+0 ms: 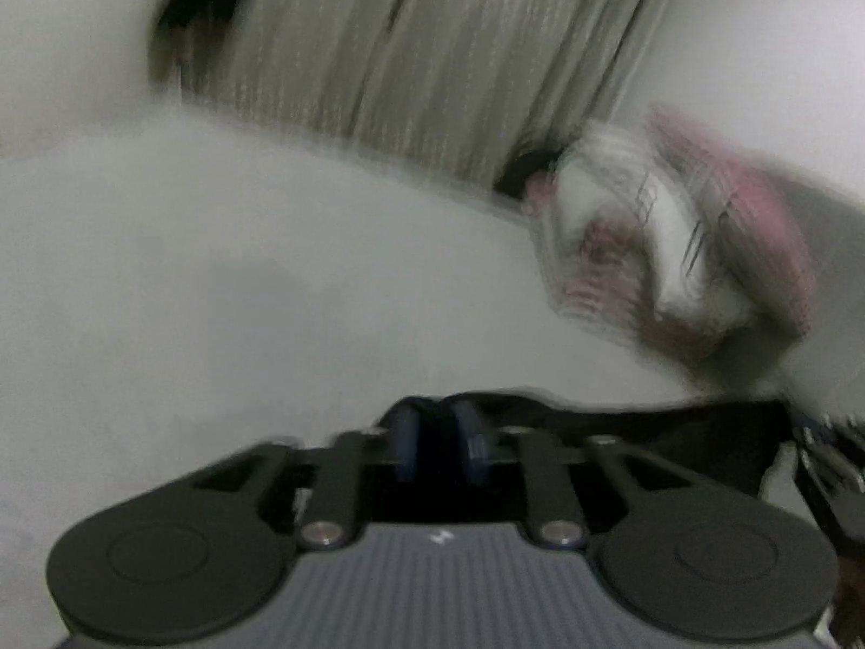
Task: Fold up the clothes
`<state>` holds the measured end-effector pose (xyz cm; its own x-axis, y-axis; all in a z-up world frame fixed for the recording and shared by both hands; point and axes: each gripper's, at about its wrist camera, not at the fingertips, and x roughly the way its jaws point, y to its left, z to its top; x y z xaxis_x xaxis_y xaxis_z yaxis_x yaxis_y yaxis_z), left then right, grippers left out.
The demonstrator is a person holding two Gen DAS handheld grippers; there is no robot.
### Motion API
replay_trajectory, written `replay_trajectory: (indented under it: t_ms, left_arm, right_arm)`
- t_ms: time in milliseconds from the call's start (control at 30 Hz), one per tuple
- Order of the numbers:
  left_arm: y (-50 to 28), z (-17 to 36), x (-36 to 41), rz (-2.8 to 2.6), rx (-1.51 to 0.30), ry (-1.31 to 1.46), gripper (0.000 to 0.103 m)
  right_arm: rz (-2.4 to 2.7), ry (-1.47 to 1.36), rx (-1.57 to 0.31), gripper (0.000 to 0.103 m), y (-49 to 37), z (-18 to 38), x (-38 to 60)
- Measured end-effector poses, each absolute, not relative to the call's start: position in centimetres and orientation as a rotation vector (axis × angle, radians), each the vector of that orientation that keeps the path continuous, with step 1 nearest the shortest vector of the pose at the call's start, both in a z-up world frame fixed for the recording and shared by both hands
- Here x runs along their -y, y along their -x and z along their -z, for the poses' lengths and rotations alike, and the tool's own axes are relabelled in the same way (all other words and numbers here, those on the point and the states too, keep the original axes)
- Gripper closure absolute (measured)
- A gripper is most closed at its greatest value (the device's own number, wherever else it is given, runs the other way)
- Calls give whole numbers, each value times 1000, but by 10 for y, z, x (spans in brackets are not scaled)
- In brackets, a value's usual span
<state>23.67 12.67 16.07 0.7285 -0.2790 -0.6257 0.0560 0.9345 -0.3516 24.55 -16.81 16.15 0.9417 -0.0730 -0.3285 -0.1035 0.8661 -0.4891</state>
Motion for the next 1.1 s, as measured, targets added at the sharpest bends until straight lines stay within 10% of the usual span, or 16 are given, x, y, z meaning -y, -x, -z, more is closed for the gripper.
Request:
replay_trajectory:
  t_ms: [167, 433, 600, 900, 967, 1000, 1100]
  left_arm:
    - [-251, -82, -146, 171, -883, 358, 49]
    - [-281, -50, -175, 96, -831, 431, 23]
    - [-288, -24, -159, 49, -838, 377, 24]
    - [-322, 3, -144, 24, -823, 354, 93]
    - [-322, 4, -152, 30, -829, 363, 96]
    - [-322, 4, -157, 31, -831, 370, 97]
    - [-319, -5, -179, -8, -808, 388, 97]
  right_arm:
    - [14, 475, -670, 94, -295, -52, 198]
    - [11, -63, -704, 70, -222, -58, 315]
    - [-26, -231, -791, 69, -225, -34, 340]
    - [-81, -379, -736, 69, -253, -3, 331]
    - [-146, -342, -738, 72, -259, -3, 313]
    - [-148, -297, -732, 96, -260, -4, 305]
    - [-128, -204, -700, 98, -259, -9, 289]
